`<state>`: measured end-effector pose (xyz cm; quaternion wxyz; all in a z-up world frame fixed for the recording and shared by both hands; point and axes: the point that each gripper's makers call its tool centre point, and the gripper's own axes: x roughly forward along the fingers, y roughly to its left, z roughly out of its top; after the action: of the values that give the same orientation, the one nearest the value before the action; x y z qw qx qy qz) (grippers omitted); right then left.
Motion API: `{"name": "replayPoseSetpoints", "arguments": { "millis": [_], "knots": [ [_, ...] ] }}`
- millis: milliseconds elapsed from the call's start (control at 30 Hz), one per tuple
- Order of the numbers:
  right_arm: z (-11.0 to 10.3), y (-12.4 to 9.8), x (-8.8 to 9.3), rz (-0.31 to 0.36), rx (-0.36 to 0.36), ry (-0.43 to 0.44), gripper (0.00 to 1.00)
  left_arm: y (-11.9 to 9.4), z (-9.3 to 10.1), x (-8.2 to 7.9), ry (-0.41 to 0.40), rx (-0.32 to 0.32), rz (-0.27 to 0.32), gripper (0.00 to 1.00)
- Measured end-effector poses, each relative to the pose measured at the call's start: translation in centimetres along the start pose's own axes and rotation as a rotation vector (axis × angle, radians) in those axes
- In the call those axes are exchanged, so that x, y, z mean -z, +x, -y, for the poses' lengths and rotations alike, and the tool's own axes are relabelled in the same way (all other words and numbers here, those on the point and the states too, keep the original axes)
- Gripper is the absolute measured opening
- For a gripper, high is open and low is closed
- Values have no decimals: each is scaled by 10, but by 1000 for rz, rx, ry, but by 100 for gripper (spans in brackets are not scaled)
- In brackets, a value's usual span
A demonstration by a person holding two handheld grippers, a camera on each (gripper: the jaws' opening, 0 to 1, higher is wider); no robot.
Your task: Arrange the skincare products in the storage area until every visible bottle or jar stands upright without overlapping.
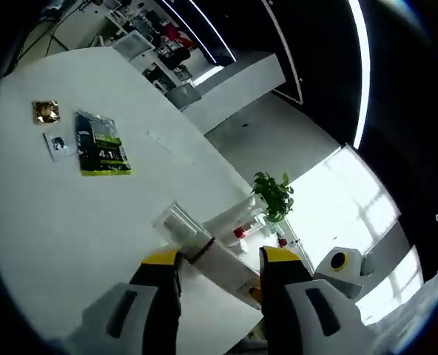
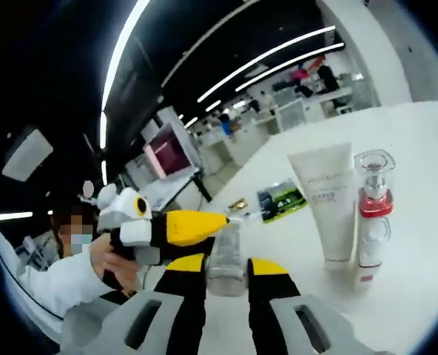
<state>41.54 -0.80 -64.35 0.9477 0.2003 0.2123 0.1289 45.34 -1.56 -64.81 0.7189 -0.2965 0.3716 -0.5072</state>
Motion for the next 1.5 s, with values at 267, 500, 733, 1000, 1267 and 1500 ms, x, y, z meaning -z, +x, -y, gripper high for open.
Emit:
{"name": "replayPoseSetpoints", "arguments": {
  "millis": [267, 500, 733, 1000, 1267, 1500],
  "knots": [
    [14, -1, -4, 7, 42, -96, 13, 16, 2, 7, -32, 16, -31, 32],
    [20, 2, 4, -19, 69, -240, 13, 14, 2, 13, 5, 46, -48, 29],
    [18, 10, 11, -30, 58, -295, 14, 7, 5, 5, -11, 96, -49, 21],
    [14, 13, 11, -15, 38, -361, 14, 2, 4, -8, 57, 127, -31, 18],
    [13, 15, 19, -49, 19, -385, 15, 2, 3, -11, 251, 137, -49, 18],
    [16, 15, 28, -91, 22, -366, 13, 3, 0, -17, 354, 105, -31, 17]
  ]
}}
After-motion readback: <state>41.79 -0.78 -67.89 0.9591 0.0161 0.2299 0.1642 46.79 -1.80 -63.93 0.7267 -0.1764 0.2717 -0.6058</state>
